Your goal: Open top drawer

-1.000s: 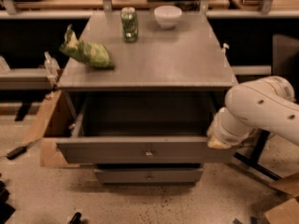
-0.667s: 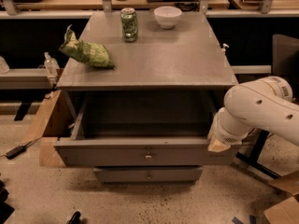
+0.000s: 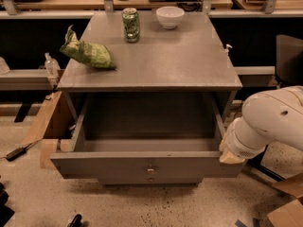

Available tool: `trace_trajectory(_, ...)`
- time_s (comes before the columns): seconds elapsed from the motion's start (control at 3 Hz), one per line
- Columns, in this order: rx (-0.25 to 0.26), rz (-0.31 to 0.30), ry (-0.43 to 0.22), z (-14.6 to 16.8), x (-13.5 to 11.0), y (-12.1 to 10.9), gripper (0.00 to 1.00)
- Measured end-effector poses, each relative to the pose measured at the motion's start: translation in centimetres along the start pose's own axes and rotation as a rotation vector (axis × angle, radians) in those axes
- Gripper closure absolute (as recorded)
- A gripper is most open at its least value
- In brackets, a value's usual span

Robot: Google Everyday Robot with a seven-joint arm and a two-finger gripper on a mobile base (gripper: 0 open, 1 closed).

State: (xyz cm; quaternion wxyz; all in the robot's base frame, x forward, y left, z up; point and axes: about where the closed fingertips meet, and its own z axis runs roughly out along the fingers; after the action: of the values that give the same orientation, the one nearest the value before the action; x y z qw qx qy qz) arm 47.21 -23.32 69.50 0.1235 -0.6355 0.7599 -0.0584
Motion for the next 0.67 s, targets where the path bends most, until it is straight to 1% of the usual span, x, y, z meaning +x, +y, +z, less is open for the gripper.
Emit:
trace_trajectory(0.33, 0.001, -0.001, 0.001, -0.05, -0.02, 0.03, 0.82)
trace_trajectory(0.67, 0.001, -0.001, 0.001, -0.07, -0.02, 0.03, 0.58)
